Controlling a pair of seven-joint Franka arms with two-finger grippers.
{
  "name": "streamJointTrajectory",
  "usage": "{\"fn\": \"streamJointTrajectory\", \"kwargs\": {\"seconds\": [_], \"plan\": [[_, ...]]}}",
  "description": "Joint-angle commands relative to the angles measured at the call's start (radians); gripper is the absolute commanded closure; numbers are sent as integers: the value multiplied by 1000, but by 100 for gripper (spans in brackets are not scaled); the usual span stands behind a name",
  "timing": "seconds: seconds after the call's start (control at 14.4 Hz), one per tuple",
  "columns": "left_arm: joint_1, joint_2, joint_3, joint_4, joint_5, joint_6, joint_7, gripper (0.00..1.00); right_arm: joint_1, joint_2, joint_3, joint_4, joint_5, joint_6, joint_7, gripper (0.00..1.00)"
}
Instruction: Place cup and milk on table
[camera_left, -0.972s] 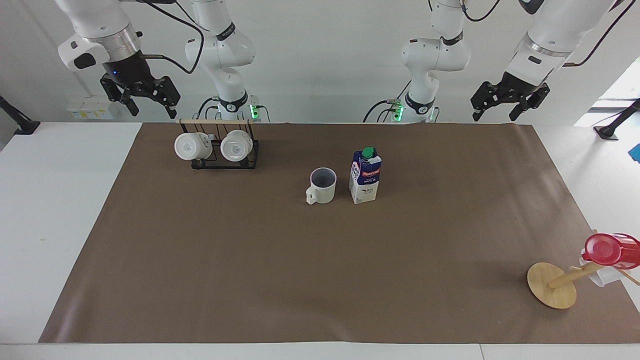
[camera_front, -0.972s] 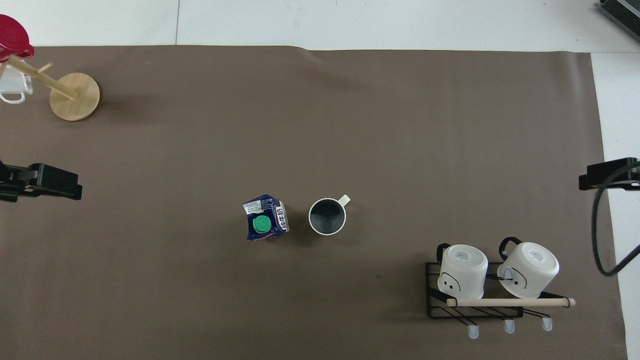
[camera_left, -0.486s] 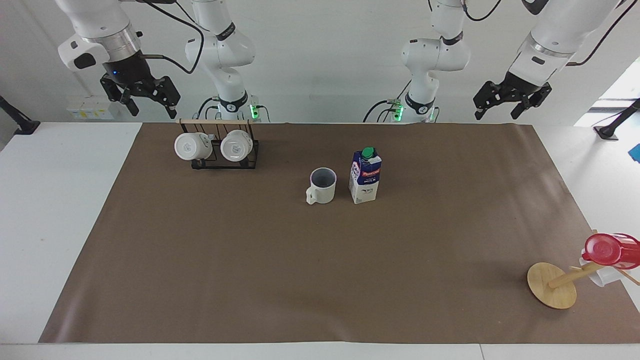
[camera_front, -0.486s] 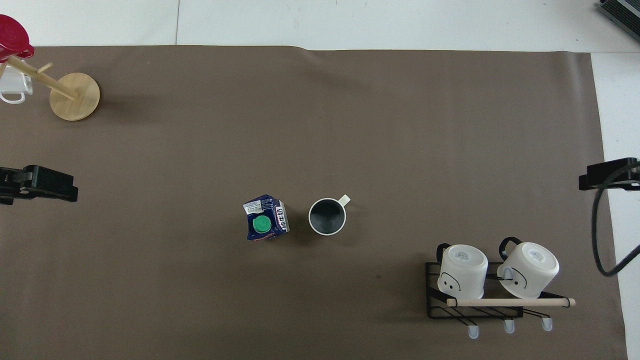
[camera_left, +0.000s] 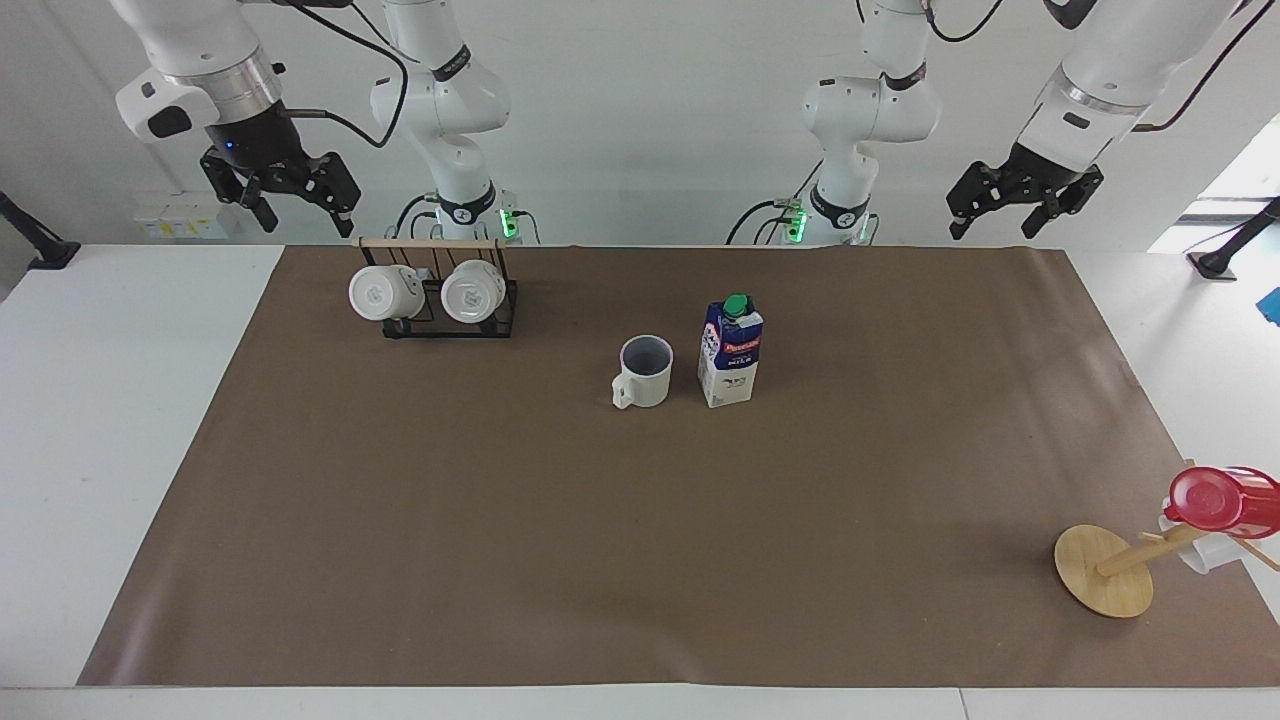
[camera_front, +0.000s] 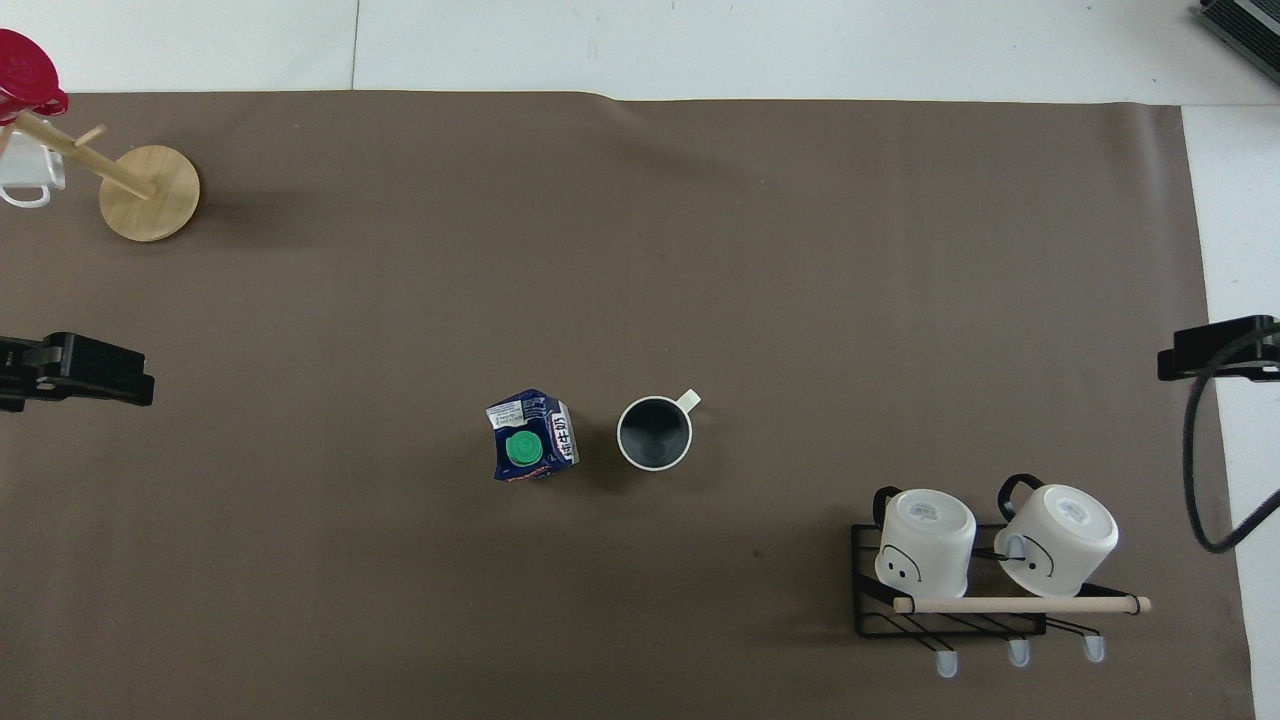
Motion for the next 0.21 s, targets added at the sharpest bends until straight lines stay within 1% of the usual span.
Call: {"fn": "streamJointTrajectory", "kwargs": {"seconds": [0.0,0.14], "plan": [[15,-27,-8,-31,2,-6,14,0,-5,-6,2,4,19,-11,12,0],[15,-27,-8,-31,2,-6,14,0,-5,-5,2,2,19,-11,12,0]]}}
